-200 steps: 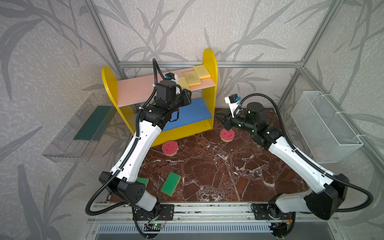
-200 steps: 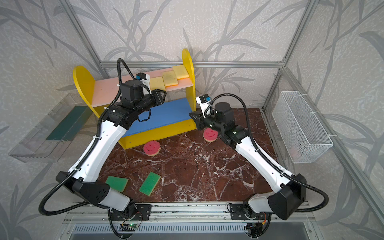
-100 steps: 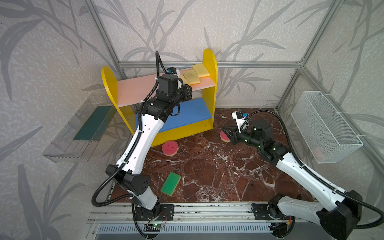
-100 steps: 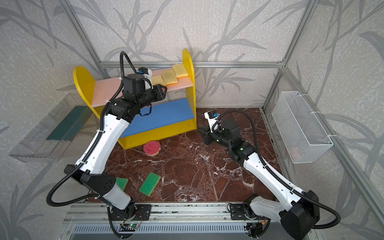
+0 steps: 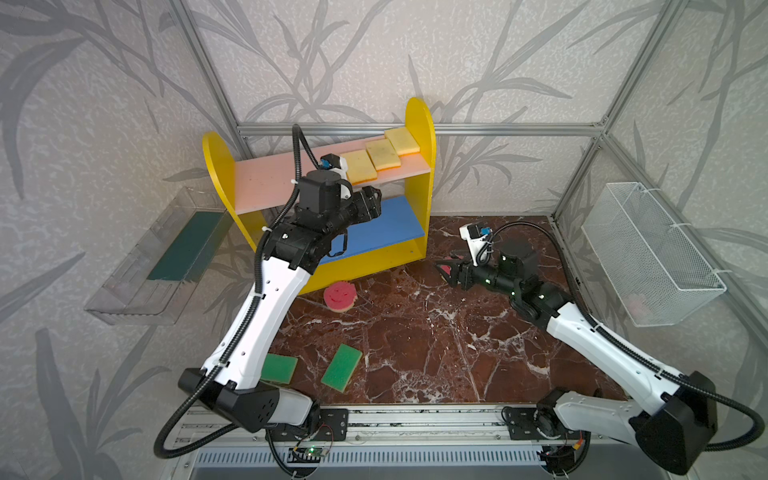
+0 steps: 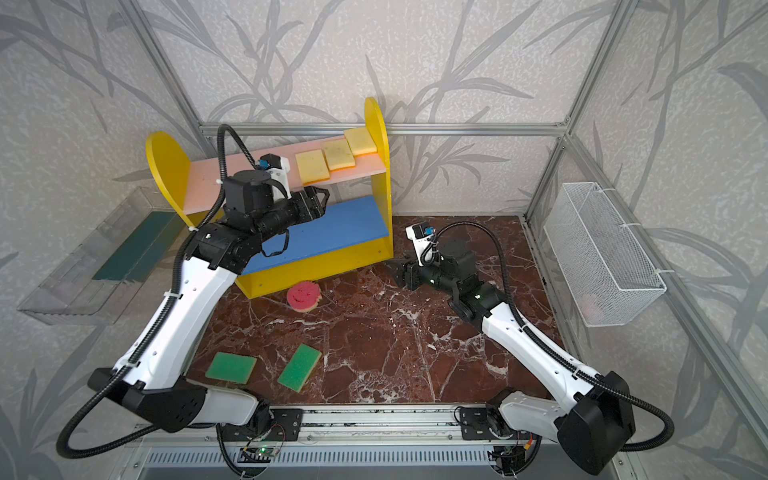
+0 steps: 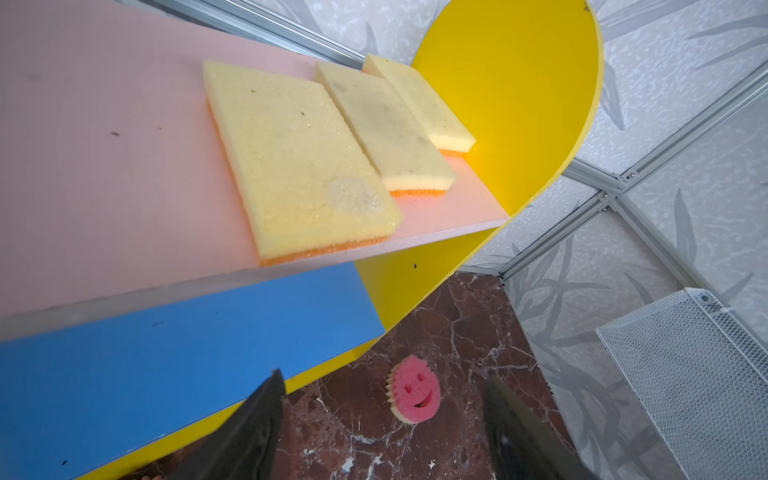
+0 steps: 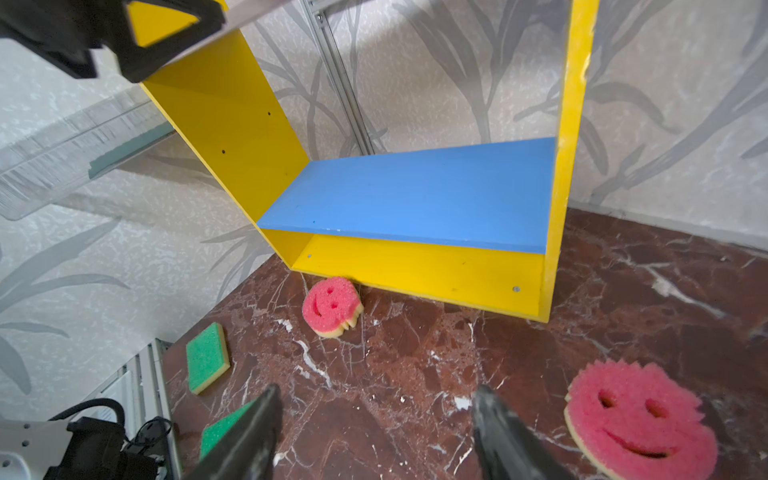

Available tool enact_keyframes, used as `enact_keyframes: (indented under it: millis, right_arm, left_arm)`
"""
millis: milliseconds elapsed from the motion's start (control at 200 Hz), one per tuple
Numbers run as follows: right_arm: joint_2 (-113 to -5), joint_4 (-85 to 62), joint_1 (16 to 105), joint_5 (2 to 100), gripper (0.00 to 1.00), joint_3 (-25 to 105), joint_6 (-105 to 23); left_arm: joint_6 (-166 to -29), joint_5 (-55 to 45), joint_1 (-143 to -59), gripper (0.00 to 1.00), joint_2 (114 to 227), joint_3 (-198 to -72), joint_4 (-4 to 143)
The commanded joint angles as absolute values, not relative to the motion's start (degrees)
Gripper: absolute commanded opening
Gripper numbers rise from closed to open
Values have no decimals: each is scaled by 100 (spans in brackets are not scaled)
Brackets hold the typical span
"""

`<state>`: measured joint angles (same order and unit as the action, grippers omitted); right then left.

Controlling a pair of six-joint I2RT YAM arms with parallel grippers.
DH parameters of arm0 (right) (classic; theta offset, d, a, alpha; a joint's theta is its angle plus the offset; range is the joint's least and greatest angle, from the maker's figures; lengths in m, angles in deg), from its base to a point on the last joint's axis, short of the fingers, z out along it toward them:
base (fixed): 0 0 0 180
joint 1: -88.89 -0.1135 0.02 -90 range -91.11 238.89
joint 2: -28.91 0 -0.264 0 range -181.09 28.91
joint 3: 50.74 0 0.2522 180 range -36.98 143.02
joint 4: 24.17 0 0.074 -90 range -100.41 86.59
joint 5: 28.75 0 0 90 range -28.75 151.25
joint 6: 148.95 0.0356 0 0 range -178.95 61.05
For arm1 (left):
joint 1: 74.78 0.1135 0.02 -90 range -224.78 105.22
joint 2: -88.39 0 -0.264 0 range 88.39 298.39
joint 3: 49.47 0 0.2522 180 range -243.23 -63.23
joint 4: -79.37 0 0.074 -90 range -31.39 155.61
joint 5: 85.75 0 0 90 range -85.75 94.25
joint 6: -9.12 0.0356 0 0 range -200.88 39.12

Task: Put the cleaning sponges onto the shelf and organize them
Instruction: 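Lower the right gripper onto the pink smiley sponge by the shelf while the left withdraws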

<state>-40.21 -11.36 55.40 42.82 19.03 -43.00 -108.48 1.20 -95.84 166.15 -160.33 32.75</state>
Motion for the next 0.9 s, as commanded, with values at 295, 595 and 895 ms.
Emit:
enact_keyframes:
  millis: [295,595,895]
  right_arm:
    - [-5199,-1760,4660,4141,85,1418,-3945]
    - [-6717,-2106,4170,3742,87,1940,-3613]
    - [-8585,-2024,3666,4066,88,3546,-3240]
  left_arm:
    - [-11673,456,-9708,76,14079,-12730,2560]
    - [-12438,898,-9703,69,12717,-10509,2685]
    - [-12570,1282,-9710,84,11759,-9836,2256]
